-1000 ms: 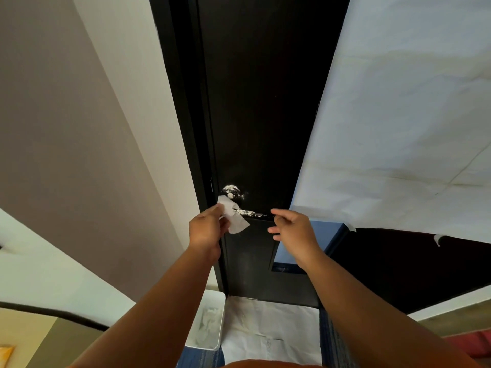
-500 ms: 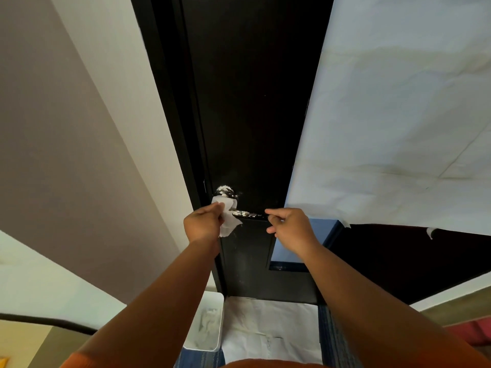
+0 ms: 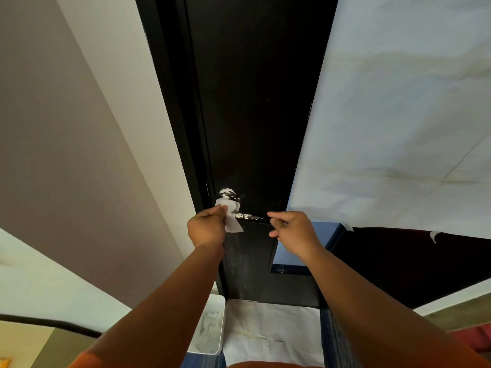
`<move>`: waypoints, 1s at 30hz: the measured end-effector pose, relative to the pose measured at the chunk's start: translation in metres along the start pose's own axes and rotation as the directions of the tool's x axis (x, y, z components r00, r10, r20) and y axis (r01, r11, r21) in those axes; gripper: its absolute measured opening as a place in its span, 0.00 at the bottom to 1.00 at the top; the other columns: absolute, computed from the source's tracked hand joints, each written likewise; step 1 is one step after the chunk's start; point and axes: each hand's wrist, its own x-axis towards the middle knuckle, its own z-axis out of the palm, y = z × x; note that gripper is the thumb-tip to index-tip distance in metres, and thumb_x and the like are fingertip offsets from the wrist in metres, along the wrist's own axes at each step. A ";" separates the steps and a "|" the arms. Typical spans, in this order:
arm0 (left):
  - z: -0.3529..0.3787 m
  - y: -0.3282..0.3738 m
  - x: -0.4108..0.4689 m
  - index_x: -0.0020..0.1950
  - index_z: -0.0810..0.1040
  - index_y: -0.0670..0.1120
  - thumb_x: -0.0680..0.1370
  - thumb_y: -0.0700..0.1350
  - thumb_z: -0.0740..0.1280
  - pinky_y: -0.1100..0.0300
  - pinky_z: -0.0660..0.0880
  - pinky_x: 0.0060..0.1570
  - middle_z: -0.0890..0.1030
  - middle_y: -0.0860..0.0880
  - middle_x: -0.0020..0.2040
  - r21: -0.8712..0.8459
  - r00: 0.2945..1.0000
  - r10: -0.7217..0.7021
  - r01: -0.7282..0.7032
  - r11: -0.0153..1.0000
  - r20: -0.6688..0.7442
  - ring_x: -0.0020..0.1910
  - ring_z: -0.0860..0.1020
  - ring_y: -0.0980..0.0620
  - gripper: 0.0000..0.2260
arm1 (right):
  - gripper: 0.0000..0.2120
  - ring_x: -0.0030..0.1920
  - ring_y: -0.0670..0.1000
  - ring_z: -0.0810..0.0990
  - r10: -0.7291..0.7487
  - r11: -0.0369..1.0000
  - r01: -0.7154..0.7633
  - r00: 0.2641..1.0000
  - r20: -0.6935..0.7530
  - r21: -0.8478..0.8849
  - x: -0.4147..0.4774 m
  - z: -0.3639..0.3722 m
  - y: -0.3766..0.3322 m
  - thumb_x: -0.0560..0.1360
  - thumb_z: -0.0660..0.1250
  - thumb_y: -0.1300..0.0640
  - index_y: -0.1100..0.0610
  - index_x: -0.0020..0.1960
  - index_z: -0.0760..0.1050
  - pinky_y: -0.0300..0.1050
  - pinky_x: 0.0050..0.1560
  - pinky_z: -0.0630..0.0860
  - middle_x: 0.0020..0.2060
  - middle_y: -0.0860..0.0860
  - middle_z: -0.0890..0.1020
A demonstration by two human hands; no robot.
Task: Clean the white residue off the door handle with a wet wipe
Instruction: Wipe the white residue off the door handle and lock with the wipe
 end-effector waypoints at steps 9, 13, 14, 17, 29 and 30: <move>-0.002 -0.007 0.000 0.43 0.87 0.50 0.75 0.43 0.77 0.56 0.80 0.48 0.87 0.48 0.46 -0.018 1.000 0.002 -0.002 1.000 -0.006 0.49 0.84 0.45 0.02 | 0.13 0.44 0.44 0.86 0.003 1.000 -0.003 1.000 0.003 0.007 0.000 0.000 0.001 0.82 0.65 0.57 0.49 0.65 0.80 0.46 0.56 0.83 0.52 0.44 0.83; -0.002 -0.009 -0.003 0.47 0.87 0.48 0.76 0.46 0.76 0.60 0.80 0.47 0.87 0.48 0.48 0.075 0.996 0.091 -0.089 0.993 -0.019 0.50 0.84 0.45 0.03 | 0.14 0.44 0.44 0.86 -0.006 1.000 0.006 1.000 0.003 0.004 0.000 0.001 0.001 0.82 0.65 0.57 0.49 0.66 0.80 0.48 0.57 0.82 0.56 0.47 0.84; -0.003 -0.014 -0.006 0.47 0.87 0.47 0.77 0.47 0.75 0.61 0.80 0.47 0.86 0.47 0.49 0.079 0.993 0.113 -0.110 0.991 -0.029 0.50 0.84 0.46 0.04 | 0.14 0.44 0.44 0.86 -0.007 1.000 0.007 1.000 0.005 0.004 0.000 0.001 0.001 0.82 0.65 0.57 0.49 0.66 0.79 0.48 0.57 0.82 0.56 0.47 0.84; -0.006 -0.020 -0.010 0.47 0.87 0.47 0.77 0.46 0.75 0.57 0.80 0.53 0.86 0.48 0.50 0.053 0.991 0.125 -0.123 0.991 -0.045 0.51 0.83 0.46 0.04 | 0.13 0.44 0.43 0.86 -0.013 1.000 0.013 1.000 0.005 0.008 0.000 0.000 0.001 0.82 0.65 0.57 0.48 0.65 0.80 0.48 0.57 0.83 0.54 0.46 0.85; -0.007 -0.017 -0.010 0.44 0.84 0.46 0.76 0.47 0.76 0.56 0.81 0.51 0.85 0.47 0.47 0.063 0.988 0.150 -0.148 0.987 -0.028 0.50 0.83 0.45 0.06 | 0.13 0.43 0.44 0.86 -0.016 1.000 0.016 1.000 -0.004 0.001 0.000 0.000 0.001 0.82 0.66 0.57 0.49 0.65 0.80 0.47 0.56 0.83 0.55 0.50 0.85; -0.005 -0.014 -0.008 0.43 0.85 0.46 0.76 0.47 0.77 0.55 0.82 0.51 0.85 0.47 0.46 0.060 0.990 0.142 -0.140 0.988 -0.021 0.49 0.83 0.45 0.06 | 0.13 0.43 0.43 0.86 -0.015 1.000 0.015 1.000 -0.004 0.000 0.000 0.000 0.001 0.82 0.66 0.57 0.49 0.65 0.80 0.46 0.55 0.83 0.55 0.50 0.85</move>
